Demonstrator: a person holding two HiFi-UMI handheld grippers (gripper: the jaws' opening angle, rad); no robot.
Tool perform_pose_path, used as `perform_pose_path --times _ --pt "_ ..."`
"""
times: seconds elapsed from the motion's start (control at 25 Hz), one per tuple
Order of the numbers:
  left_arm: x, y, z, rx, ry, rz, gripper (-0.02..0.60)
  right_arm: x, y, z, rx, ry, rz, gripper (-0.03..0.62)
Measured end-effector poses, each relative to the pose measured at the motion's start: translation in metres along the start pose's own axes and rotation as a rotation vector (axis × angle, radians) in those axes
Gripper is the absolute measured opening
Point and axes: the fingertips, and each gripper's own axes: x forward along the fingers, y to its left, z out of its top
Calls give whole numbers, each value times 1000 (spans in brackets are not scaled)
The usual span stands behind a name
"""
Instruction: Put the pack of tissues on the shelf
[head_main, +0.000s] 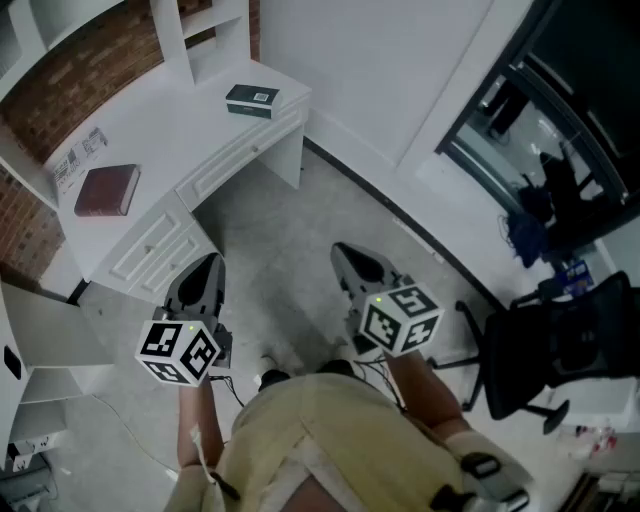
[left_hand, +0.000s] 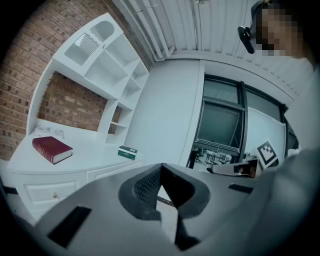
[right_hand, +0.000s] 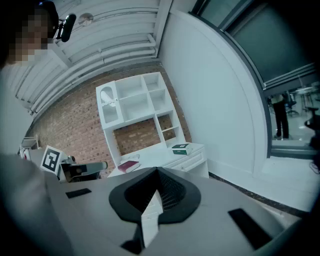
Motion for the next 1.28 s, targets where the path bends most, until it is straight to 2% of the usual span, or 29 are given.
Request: perform_pose_path --times 0.2,0.52,0.68,0.92,1.12,1.2,1.28 --pt "22 -24 -3 3 -7 4 3 -5 -28 8 -23 -2 -11 3" --pt "40 -68 -12 -51 -71 68 3 -23 -71 4 -2 8 38 3" --pt "44 -87 -24 -80 -81 105 3 -31 -87 -3 35 38 89 5" --pt "43 -107 -35 -82 -77 153 3 -39 -99 -8 81 57 155 6" --pt "38 -104 -36 -72 -66 179 3 -31 -96 -9 131 60 196 6" --pt "37 -97 -33 -64 -71 181 3 -23 -91 -11 143 69 213 23" --pt "38 -89 -32 -56 -68 177 3 -14 -85 -12 168 84 237 100"
